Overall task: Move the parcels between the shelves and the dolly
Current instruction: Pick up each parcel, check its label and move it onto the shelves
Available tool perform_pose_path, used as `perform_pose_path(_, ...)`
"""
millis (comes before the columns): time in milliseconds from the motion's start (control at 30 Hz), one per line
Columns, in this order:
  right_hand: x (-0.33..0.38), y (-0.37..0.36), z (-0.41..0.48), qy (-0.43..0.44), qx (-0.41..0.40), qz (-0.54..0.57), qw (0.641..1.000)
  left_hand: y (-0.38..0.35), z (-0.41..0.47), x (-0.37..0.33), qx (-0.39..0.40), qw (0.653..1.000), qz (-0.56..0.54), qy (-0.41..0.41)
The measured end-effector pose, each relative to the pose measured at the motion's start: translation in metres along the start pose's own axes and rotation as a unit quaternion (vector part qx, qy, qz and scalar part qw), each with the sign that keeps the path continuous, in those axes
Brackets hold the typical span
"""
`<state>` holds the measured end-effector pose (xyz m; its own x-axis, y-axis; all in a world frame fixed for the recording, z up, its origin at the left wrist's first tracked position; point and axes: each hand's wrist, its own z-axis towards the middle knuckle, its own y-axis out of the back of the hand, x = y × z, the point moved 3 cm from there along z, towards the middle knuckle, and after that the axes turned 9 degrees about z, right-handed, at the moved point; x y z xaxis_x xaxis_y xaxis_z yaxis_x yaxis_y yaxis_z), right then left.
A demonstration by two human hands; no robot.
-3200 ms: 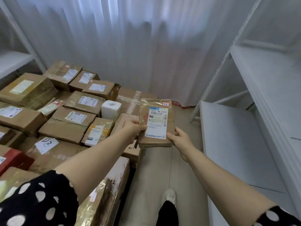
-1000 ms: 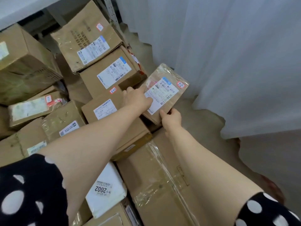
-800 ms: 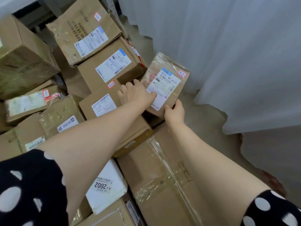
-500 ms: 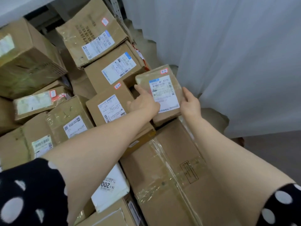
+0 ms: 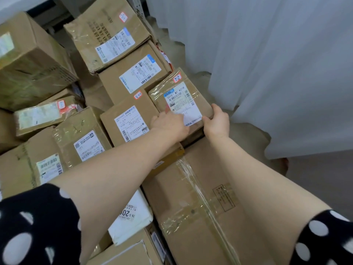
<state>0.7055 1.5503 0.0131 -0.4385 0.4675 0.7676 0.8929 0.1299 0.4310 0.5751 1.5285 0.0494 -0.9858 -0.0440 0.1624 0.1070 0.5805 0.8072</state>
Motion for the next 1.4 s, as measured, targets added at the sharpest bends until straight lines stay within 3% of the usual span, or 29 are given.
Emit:
perform_pose_path(367,0.001,0.047,-0.077,-0.004,0.029,-0.015,0.999,0.034,-0.059,-0.004,-0.032,0.999,0.002,-0.032)
perform_pose_path(767,0.011,0.128,-0.314,-0.055,0.012,-0.216,0.975,0.044,-0.270,-0.022,-0.046,0.981,0.015,-0.187)
perform_pose_path(867,0.011,0.139,-0.367,-0.044,0.005,-0.224,0.974,0.038,-0.318,-0.024,-0.038,0.975,0.023,-0.216)
perform_pose_path(1167,-0.020,0.146,-0.534,-0.006,-0.029,-0.238,0.971,-0.001,-0.476,-0.010,-0.106,0.961,0.051,-0.248)
perform_pose_path(1400,-0.073,0.125,-0.687,-0.029,-0.029,-0.221,0.974,-0.064,-0.606,0.005,-0.121,0.940,0.099,-0.304)
